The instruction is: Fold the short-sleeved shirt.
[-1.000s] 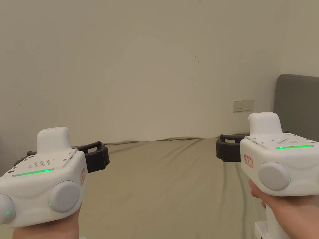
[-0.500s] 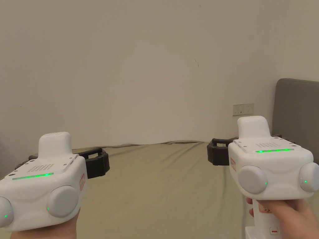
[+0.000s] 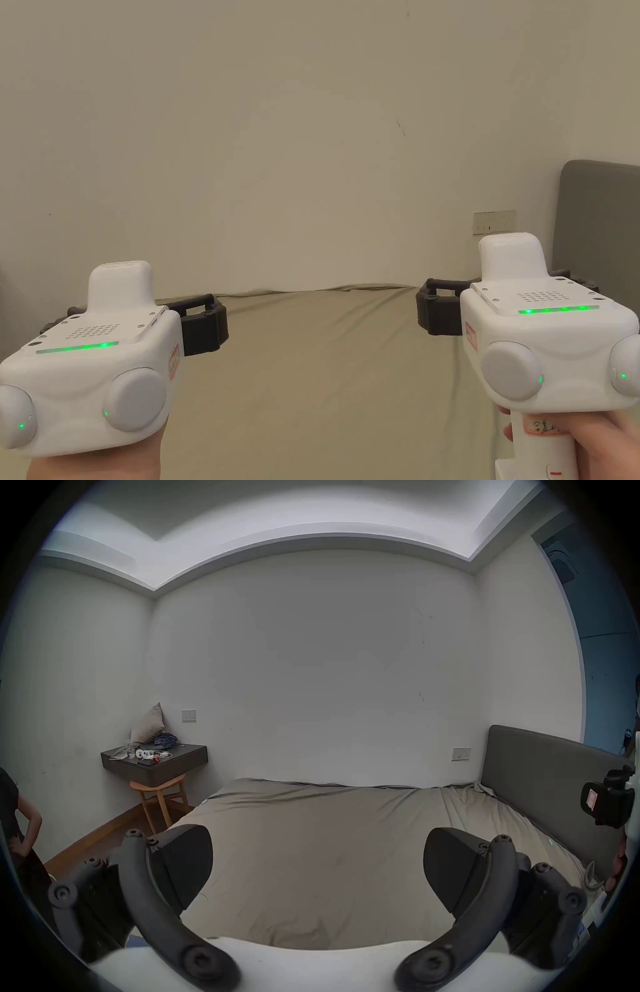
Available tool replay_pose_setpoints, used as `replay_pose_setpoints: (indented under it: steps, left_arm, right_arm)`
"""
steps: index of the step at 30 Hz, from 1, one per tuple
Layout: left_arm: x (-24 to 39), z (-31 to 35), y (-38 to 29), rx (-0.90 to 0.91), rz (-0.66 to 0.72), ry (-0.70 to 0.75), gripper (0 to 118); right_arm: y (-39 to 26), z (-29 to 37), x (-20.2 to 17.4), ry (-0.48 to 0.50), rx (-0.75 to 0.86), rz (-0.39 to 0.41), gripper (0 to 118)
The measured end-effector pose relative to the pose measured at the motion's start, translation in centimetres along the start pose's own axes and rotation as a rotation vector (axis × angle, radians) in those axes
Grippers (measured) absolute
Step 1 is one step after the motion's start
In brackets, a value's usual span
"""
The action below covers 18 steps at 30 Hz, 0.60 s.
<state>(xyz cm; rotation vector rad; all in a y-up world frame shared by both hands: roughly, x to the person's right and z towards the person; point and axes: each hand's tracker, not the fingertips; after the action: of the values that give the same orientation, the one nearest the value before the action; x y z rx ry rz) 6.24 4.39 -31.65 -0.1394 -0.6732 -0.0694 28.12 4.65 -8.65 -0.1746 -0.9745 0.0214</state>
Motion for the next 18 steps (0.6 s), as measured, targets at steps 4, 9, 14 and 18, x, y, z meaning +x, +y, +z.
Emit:
replay_pose_setpoints:
  steps: [4, 9, 14, 18]
  left_arm:
    - [-0.1, 0.12, 0.07, 0.003, -0.003, 0.008, 118]
    - [-0.66, -0.17, 0.0, -0.022, 0.024, -0.014, 118]
    - [-0.71, 0.06, -0.09, -0.02, 0.023, -0.013, 118]
    - [-0.57, 0.23, 0.04, -0.021, 0.02, -0.018, 118]
  right_arm:
    - [0.07, 0.21, -0.38, -0.028, 0.016, 0.017, 118]
    - [0.23, 0.12, -0.28, -0.009, 0.002, -0.003, 118]
    - [0.35, 0.17, 0.07, 0.002, -0.008, -0.026, 118]
    - [0.48, 0.2, 0.24, 0.01, -0.011, -0.042, 118]
